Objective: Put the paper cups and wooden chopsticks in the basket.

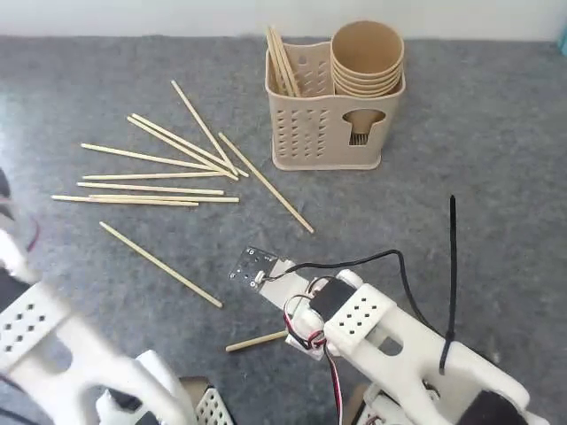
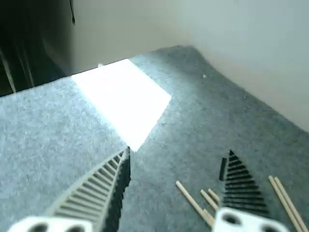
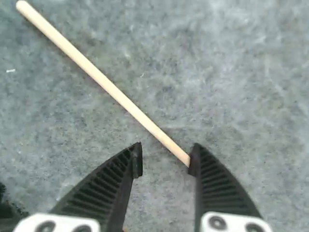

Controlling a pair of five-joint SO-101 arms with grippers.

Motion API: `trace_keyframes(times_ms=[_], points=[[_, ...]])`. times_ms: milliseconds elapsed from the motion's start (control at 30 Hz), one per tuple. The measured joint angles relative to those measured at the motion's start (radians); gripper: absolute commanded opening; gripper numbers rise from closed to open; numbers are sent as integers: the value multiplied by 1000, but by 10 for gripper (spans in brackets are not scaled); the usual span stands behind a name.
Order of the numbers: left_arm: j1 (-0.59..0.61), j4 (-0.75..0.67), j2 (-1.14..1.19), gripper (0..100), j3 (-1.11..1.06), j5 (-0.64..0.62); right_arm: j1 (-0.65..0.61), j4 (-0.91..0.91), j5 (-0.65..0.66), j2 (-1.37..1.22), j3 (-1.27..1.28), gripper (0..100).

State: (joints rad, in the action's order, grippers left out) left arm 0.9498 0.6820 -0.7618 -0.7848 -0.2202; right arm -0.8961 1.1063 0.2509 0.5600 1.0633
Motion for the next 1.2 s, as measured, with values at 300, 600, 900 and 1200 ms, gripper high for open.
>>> trace_keyframes(times_ms=[300,600,900,1200], points=[[8,-245,2,287,-482,0,0,-117,14,0,72,193],[-28,-390,2,287,-664,-3,63,-199,101,-69,71,80],[-60,-233,2,287,-605,-3,69,-201,110,-221,-15,73],[-87,-71,2,287,-535,-3,26,-129,110,-120,17,76]])
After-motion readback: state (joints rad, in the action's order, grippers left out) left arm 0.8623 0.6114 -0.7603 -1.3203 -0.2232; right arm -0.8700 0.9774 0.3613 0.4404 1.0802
